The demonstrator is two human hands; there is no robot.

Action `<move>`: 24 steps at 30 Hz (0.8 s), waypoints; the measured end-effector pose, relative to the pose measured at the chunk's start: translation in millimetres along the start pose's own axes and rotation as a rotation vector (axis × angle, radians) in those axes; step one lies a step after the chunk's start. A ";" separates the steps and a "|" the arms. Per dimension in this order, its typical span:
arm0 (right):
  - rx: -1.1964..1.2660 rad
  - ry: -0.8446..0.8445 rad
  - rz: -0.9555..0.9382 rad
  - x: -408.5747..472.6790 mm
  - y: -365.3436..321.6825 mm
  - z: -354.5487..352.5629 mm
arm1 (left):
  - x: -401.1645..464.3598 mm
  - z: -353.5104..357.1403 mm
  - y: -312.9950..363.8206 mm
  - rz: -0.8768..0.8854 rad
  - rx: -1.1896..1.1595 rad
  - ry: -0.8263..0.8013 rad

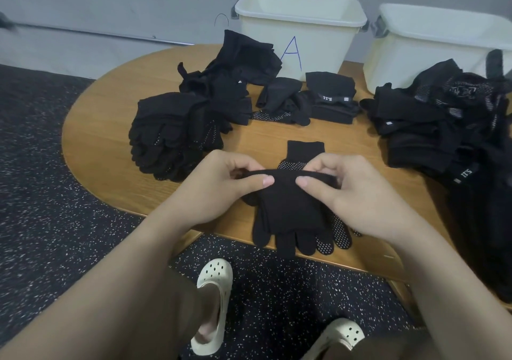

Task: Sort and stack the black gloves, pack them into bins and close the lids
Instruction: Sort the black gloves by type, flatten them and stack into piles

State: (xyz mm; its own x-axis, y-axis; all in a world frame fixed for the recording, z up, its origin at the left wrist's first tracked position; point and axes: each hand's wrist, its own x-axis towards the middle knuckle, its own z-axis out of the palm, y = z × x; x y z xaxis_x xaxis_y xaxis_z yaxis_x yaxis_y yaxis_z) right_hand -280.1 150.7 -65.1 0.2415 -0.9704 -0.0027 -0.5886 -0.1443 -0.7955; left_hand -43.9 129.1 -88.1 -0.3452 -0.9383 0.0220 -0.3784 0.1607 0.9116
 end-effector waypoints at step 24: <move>0.700 -0.218 0.126 23.2 -43.0 21.8 | -18.7 -36.8 26.1 0.032 -0.414 0.204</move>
State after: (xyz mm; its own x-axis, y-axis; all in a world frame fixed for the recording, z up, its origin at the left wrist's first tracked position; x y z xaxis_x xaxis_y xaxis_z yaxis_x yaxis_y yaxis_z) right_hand -232.4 138.6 -44.2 0.3949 -0.9005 -0.1820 -0.0106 0.1936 -0.9810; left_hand -15.6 139.6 -49.6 -0.1598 -0.9825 0.0954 0.0193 0.0935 0.9954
